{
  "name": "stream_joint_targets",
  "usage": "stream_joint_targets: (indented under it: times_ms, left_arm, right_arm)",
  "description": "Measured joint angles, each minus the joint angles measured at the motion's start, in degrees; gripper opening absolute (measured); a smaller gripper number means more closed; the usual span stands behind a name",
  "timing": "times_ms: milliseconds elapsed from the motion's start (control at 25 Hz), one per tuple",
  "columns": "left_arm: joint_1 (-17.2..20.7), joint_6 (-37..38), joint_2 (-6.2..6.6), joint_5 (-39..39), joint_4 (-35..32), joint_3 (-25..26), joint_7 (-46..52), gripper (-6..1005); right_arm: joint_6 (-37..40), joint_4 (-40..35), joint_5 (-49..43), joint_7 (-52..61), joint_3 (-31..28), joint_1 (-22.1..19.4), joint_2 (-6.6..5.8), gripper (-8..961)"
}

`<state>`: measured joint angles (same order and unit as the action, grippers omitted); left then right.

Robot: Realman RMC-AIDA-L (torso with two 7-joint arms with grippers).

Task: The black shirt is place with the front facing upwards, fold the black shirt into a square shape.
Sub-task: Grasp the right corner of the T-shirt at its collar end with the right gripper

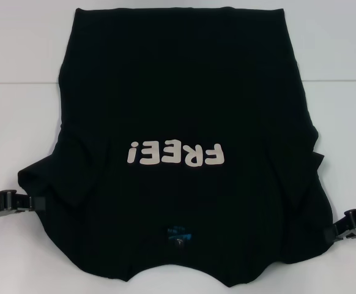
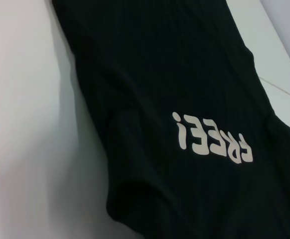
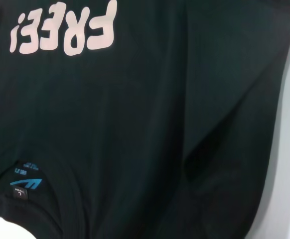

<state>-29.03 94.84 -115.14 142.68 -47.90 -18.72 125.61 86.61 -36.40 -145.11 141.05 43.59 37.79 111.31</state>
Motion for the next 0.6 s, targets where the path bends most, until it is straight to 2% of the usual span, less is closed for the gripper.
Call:
stream_joint_targets:
  times_ms: [280, 480, 600]
  left_arm:
    - [0.0, 0.0, 0.1, 0.0, 0.0, 0.1, 0.0, 26]
    - [0.1, 0.4, 0.09, -0.8, 0.0, 0.4, -0.3, 25]
    - [0.3, 1.6, 0.24, -1.5, 0.1, 1.1, -0.3, 25]
  right_arm:
    - [0.2, 0.0, 0.0, 0.1, -0.1, 0.1, -0.18, 29]
    - [1.3, -0.3, 0.7, -0.9, -1.4, 0.0, -0.59, 26]
    - [3.3, -0.5, 1.2, -2.8, -4.2, -0.2, -1.14, 26]
